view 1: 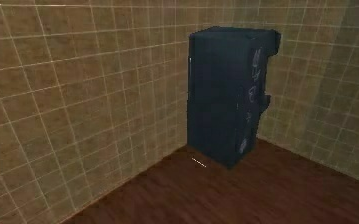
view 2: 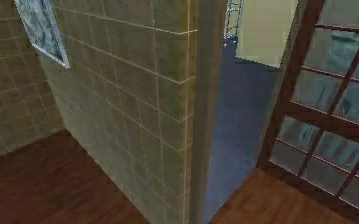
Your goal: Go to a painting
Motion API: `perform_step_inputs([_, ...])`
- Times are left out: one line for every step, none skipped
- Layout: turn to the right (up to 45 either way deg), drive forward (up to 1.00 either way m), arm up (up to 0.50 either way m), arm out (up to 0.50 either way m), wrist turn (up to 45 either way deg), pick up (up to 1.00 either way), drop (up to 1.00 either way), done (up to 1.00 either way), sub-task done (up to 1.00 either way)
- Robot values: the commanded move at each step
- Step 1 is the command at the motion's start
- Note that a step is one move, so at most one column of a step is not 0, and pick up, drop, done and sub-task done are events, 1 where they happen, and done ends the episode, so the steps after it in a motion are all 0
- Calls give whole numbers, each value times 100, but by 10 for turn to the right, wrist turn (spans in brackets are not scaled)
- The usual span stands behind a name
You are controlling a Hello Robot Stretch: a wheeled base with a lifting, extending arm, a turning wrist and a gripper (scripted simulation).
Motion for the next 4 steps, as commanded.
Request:
perform_step_inputs([390,0,0,0,0,0,0,0,0])
perform_step_inputs([0,50,0,0,0,0,0,0,0])
perform_step_inputs([270,0,0,0,0,0,0,0,0])
perform_step_inputs([0,0,0,0,0,0,0,100,0])
